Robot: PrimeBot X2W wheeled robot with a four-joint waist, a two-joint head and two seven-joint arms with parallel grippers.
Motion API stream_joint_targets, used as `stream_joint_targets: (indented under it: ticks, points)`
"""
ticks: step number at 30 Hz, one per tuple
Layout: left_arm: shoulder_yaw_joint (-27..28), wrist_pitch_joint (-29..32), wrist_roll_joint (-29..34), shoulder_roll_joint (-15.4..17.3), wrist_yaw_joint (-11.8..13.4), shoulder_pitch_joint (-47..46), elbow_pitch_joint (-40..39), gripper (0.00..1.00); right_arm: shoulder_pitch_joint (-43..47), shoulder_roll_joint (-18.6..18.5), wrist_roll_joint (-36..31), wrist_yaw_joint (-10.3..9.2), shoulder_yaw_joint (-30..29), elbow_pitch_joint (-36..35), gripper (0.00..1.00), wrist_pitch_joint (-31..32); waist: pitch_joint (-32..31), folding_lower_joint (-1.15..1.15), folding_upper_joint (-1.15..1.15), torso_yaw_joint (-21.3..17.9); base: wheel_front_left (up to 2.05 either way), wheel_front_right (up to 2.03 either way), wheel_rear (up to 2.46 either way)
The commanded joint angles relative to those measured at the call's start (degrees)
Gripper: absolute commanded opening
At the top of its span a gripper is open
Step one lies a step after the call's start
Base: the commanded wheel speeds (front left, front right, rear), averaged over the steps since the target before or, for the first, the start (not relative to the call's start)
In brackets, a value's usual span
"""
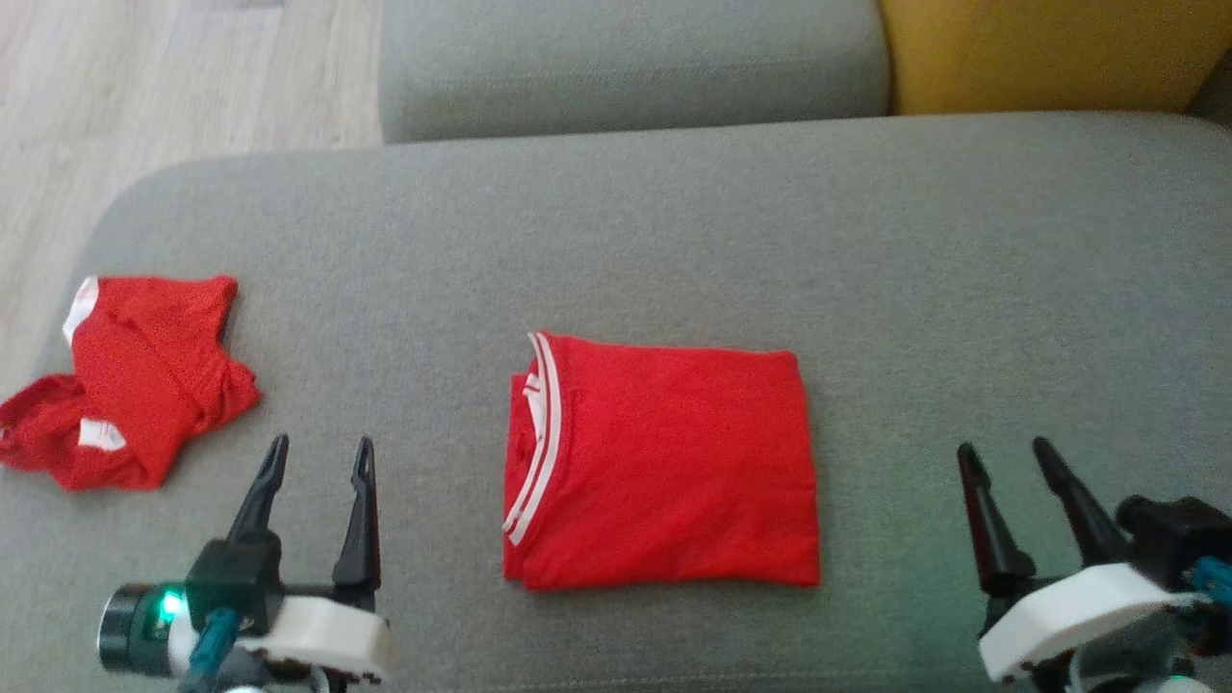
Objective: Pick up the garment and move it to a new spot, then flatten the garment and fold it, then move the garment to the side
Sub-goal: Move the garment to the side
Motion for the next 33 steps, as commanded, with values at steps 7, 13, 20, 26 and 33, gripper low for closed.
stream_joint_targets:
  ticks: [7,13,20,26,33]
  points:
    - [1.3,-1.7,1.0,-0.4,-0.5,-8.5,-1.4,1.0,-6.5,-1.3,1.3,-0.04,4.6,6.1,1.0,0.5,5.4,0.0,0.0,3.6,0.0,0.0,0.0]
    - [0.6,-2.3,1.6,-2.1,-1.2,-12.1,-0.3,1.0,-13.1,-0.3,3.2,-0.04,7.6,18.0,1.0,-0.7,8.6,0.0,0.0,6.4,0.0,0.0,0.0]
    - [0.3,-2.5,2.6,-3.9,-2.2,-14.7,-0.1,1.0,-19.4,0.5,3.8,-0.04,10.6,31.4,1.0,0.1,10.4,0.0,0.0,8.9,0.0,0.0,0.0]
    - [0.8,-2.5,3.6,-4.8,-2.7,-14.7,-0.7,1.0,-21.6,-0.5,3.8,-0.04,12.9,33.4,0.0,-0.6,11.0,0.0,0.0,8.3,0.0,0.0,0.0]
    - [1.9,-2.5,4.6,-4.5,-3.4,-14.4,-1.7,1.0,-22.4,-4.0,2.4,-0.04,16.6,27.8,0.0,-1.1,12.0,0.0,0.0,2.2,0.0,0.0,0.0]
